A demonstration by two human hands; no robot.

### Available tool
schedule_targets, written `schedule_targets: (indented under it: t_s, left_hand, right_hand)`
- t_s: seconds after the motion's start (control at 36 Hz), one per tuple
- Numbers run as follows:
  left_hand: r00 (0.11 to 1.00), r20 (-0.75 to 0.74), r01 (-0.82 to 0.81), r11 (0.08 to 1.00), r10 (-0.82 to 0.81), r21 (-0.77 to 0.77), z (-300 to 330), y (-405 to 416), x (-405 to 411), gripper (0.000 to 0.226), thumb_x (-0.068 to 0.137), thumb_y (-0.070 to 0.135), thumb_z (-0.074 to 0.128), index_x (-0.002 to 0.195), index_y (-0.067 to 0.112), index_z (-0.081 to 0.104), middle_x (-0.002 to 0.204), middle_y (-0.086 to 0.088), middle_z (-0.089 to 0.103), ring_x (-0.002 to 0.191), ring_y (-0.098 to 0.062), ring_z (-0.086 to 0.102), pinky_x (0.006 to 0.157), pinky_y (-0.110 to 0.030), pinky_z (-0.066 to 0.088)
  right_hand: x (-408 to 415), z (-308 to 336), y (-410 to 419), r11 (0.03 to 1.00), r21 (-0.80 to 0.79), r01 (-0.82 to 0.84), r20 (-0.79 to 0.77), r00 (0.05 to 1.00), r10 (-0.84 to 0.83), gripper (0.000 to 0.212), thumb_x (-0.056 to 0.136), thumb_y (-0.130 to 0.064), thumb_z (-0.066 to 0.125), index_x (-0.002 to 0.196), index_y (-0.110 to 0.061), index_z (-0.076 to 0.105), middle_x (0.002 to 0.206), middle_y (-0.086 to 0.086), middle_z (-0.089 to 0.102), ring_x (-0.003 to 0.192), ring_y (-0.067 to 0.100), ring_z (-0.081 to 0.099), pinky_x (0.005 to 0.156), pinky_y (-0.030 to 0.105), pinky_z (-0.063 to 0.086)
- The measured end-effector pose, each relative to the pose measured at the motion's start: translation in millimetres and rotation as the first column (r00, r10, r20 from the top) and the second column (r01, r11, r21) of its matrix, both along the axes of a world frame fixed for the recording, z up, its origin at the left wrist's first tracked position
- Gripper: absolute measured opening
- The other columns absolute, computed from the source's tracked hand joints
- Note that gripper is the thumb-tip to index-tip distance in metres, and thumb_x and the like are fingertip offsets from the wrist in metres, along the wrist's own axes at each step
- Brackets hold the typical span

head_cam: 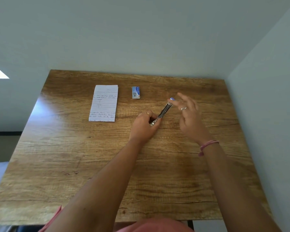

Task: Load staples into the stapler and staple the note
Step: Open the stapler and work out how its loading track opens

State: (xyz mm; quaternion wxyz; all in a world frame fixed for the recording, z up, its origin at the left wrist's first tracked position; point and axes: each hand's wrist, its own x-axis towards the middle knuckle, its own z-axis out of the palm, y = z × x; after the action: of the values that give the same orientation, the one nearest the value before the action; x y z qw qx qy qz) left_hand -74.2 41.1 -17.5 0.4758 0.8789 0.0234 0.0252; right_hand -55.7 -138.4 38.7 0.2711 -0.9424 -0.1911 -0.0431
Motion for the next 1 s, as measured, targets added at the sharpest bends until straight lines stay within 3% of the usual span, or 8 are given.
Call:
schedule_targets:
  t_s: [0.11,0.17,0.28,0.47,0.81,0.89,0.94,1.0]
  left_hand:
    - [1.0,-0.01,-0.001,1.0,0.001,0.003,0.0,-0.1,0.3,0.014,0.086,0.037,0.065,0.09,0.023,0.062,0.093,0.006,0.068,0.085,-0.01,0.06,0.076,-0.039,0.055]
    - [1.0,-0.005,-0.004,1.0,0.004,0.005,0.2,-0.2,0.0,0.013,0.086,0.036,0.065,0.089,0.023,0.063,0.091,0.006,0.068,0.084,-0.011,0.06,0.075,-0.039,0.055]
    - [1.0,0.003,-0.007,1.0,0.007,-0.002,1.4,-0.5,-0.3,0.015,0.087,0.034,0.065,0.089,0.02,0.064,0.089,0.006,0.067,0.083,-0.012,0.06,0.074,-0.039,0.054]
    - [1.0,0.004,-0.018,1.0,0.018,-0.008,3.3,-1.2,-1.6,0.016,0.086,0.031,0.066,0.089,0.015,0.065,0.089,0.004,0.068,0.084,-0.014,0.06,0.075,-0.04,0.053]
    - [1.0,-0.005,-0.025,0.999,0.025,-0.03,7.2,-1.6,-2.5,0.013,0.086,0.03,0.067,0.09,0.017,0.066,0.086,0.012,0.065,0.085,-0.013,0.061,0.077,-0.039,0.053]
    - [1.0,-0.012,-0.028,0.999,0.027,-0.029,6.1,-1.6,-1.8,0.013,0.086,0.031,0.067,0.09,0.018,0.066,0.088,0.01,0.067,0.084,-0.012,0.061,0.077,-0.038,0.054]
    - [0.999,-0.014,-0.03,0.999,0.029,-0.034,5.6,-1.7,-1.6,0.013,0.086,0.031,0.067,0.09,0.018,0.066,0.089,0.009,0.068,0.085,-0.012,0.061,0.077,-0.038,0.054]
    - [1.0,-0.009,-0.029,0.999,0.029,-0.034,6.0,-1.9,-1.9,0.012,0.086,0.031,0.067,0.089,0.019,0.066,0.088,0.01,0.067,0.084,-0.011,0.061,0.076,-0.038,0.054]
  right_hand:
    - [-1.3,0.9,6.3,0.952,0.296,0.074,0.034,0.996,-0.088,0.076,0.083,0.017,0.042,0.148,-0.02,0.031,0.151,-0.002,0.032,0.142,0.014,0.028,0.116,0.048,0.027]
    - [-3.1,0.0,8.9,0.942,0.322,0.093,0.031,0.994,-0.109,0.073,0.083,0.017,0.042,0.147,-0.016,0.03,0.148,-0.004,0.032,0.14,0.013,0.029,0.116,0.047,0.029]
    - [-6.0,-5.0,10.1,0.997,0.021,0.071,0.042,0.996,-0.072,0.069,0.082,0.012,0.044,0.141,-0.023,0.046,0.153,0.005,0.033,0.144,0.027,0.021,0.117,0.048,0.011]
    - [-7.0,3.3,2.9,0.988,-0.154,0.017,0.196,0.981,0.013,0.062,0.079,-0.001,0.044,0.128,-0.037,0.061,0.15,0.001,0.042,0.14,0.027,0.03,0.102,0.049,0.023]
    - [-3.7,4.0,0.4,0.98,-0.189,0.057,0.184,0.983,-0.021,0.067,0.081,0.0,0.048,0.137,-0.037,0.053,0.146,0.0,0.046,0.134,0.024,0.037,0.1,0.046,0.023]
    - [-3.6,3.9,1.2,0.998,0.03,0.061,0.184,0.981,-0.066,0.071,0.077,0.002,0.044,0.141,-0.029,0.043,0.132,-0.003,0.052,0.12,0.012,0.049,0.1,0.043,0.029]
    - [-3.5,5.1,2.7,0.973,0.223,0.057,0.152,0.984,-0.093,0.067,0.077,0.003,0.042,0.139,-0.02,0.039,0.119,-0.004,0.053,0.107,0.009,0.055,0.097,0.05,0.041]
    - [-4.2,6.3,5.0,0.974,0.224,0.034,0.171,0.983,-0.073,0.064,0.076,0.006,0.044,0.136,-0.016,0.04,0.112,-0.003,0.053,0.099,0.014,0.057,0.092,0.05,0.044]
